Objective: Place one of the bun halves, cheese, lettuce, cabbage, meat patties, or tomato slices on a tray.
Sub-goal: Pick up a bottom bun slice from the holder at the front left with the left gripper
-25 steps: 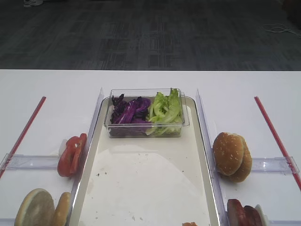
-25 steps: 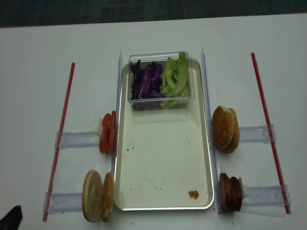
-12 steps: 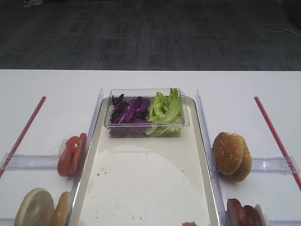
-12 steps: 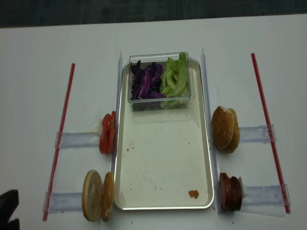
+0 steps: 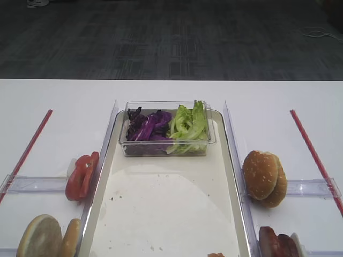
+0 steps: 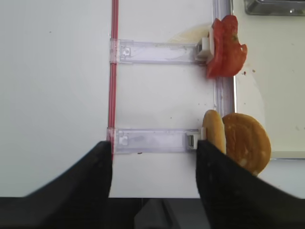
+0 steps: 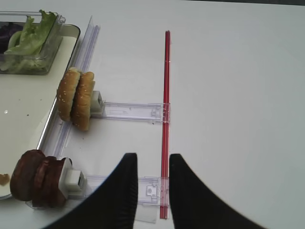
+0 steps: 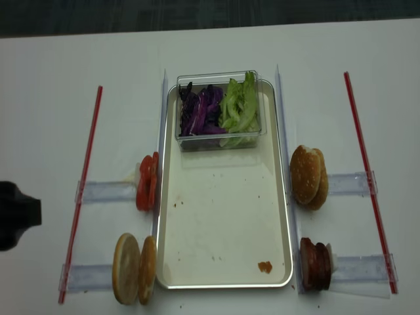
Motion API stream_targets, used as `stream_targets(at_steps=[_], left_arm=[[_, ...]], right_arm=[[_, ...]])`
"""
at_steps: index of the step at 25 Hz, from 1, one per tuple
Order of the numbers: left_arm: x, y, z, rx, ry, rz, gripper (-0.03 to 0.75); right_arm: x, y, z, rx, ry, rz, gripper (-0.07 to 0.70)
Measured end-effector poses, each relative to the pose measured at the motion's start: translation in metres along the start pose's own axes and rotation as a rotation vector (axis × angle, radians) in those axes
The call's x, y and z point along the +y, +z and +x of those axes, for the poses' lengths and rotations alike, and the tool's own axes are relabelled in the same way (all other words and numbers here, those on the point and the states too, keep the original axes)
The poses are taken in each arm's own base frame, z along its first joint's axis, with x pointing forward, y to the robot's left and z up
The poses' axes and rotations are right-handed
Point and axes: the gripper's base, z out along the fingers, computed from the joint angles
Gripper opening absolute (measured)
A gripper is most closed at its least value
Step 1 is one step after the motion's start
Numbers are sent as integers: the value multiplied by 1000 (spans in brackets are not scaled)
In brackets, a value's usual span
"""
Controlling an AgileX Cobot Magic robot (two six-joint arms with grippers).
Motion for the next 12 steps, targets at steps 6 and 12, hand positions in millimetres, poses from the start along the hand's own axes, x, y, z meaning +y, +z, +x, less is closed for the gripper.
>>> stream_targets(at_steps=[6,12], left_arm=[[-7,18,-22,88,-5,22,412],[-11,18,-22,95,5,53,412]], right_arm=[[0,0,0,0,0,0,201],[0,0,0,0,0,0,201]])
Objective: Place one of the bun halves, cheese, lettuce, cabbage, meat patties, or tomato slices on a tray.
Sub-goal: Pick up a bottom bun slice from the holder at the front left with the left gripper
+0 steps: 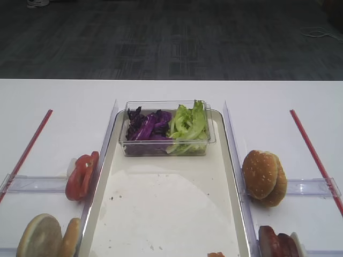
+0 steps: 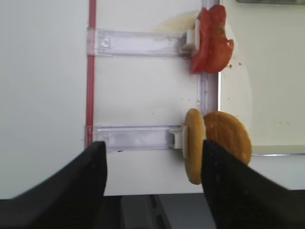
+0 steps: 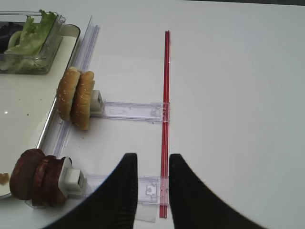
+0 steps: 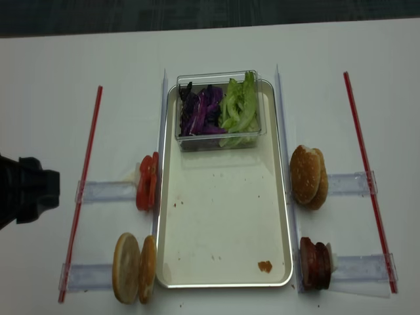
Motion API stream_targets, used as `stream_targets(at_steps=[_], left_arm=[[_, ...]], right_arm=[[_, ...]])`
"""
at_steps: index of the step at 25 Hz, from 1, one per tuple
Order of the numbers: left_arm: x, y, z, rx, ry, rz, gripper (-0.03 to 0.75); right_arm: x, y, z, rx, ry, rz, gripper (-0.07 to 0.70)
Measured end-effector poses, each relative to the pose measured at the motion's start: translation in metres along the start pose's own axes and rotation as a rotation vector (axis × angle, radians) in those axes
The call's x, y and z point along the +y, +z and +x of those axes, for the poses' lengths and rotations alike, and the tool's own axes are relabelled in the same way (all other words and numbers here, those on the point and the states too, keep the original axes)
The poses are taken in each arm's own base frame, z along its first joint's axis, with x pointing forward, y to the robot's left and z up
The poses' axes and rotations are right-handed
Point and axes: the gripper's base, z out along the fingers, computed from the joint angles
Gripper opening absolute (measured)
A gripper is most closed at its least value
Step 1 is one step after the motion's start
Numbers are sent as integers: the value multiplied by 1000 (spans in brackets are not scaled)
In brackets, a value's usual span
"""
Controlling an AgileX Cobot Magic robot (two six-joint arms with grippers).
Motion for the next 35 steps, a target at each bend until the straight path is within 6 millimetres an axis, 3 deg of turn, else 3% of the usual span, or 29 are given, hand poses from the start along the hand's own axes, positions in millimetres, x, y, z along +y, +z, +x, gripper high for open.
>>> stream_targets(at_steps=[9,25,35], left_arm=[[-20,4,3,39,39,68,412],[-98,51,16,318,137,84,412],[-117,80,19,418,148,14,412]], right_arm=[[0,0,0,0,-1,0,201],[0,0,0,0,-1,0,201],[0,0,0,0,-1,0,201]])
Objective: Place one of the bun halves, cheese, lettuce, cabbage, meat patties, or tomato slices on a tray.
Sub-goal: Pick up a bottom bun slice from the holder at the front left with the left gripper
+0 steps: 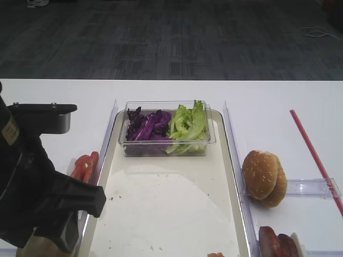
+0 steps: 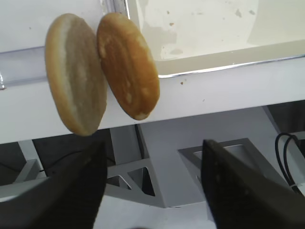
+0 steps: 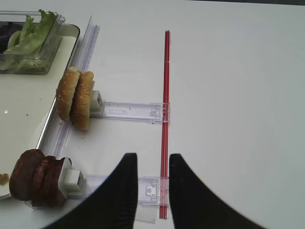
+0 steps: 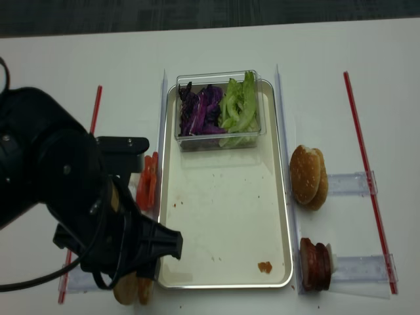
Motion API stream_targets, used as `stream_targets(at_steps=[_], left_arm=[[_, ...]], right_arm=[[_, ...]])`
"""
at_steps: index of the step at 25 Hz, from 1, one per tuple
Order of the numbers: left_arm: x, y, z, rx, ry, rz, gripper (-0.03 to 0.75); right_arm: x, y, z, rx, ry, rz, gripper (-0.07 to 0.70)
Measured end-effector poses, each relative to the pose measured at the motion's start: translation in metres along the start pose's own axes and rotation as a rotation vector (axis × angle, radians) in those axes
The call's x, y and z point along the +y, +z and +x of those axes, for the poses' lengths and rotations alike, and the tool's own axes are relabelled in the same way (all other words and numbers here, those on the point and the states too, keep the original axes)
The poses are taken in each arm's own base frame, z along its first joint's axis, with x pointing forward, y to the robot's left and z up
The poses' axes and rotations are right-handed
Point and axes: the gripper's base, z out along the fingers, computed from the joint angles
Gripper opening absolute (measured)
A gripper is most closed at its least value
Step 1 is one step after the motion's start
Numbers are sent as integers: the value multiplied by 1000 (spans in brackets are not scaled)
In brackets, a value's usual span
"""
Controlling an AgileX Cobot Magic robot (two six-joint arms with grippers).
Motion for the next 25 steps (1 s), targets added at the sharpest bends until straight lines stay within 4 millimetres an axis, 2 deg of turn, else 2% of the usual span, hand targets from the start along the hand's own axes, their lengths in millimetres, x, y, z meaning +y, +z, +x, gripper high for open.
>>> stream_targets(at_steps=[19,25], left_arm=[[-12,50,-30,85,13,-105,412],[-11,59,-35,94,34,-148,412]], right_arm=[[0,0,0,0,0,0,201],[0,0,0,0,0,0,201]])
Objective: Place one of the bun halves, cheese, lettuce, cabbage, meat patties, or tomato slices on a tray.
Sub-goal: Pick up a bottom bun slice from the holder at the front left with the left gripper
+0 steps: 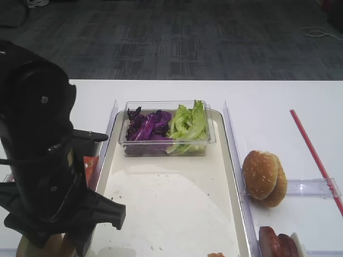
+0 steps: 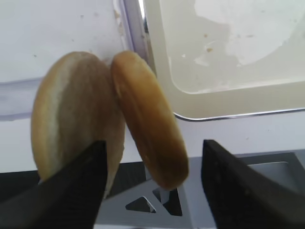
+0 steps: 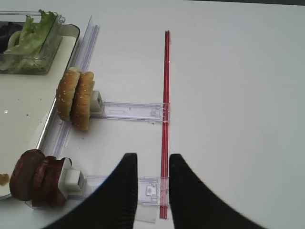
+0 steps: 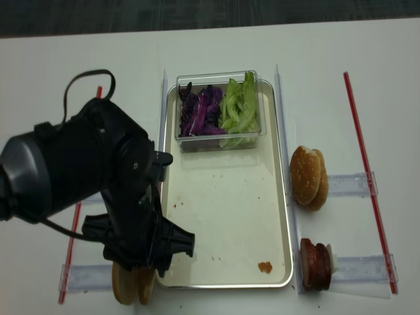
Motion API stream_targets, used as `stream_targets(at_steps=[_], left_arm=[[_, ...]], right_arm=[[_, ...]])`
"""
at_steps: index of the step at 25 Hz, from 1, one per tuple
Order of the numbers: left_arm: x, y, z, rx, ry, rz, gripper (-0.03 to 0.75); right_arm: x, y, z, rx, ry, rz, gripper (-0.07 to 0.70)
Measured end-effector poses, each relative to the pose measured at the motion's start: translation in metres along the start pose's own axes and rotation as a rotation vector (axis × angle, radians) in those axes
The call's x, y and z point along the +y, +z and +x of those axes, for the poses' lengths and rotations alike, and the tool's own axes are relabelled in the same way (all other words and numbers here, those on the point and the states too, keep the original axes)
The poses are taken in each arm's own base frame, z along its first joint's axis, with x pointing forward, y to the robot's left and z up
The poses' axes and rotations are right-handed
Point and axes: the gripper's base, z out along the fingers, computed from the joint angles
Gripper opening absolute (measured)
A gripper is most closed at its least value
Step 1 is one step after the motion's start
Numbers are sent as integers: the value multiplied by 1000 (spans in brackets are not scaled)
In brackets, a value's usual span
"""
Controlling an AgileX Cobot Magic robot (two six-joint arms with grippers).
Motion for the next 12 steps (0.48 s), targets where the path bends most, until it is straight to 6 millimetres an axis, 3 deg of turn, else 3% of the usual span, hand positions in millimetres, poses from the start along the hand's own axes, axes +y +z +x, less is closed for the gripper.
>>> stream_targets(at_steps=[12], left_arm=[[-3,8,-5,8,6,-14,396]], right_arm=[[0,0,0,0,0,0,201]])
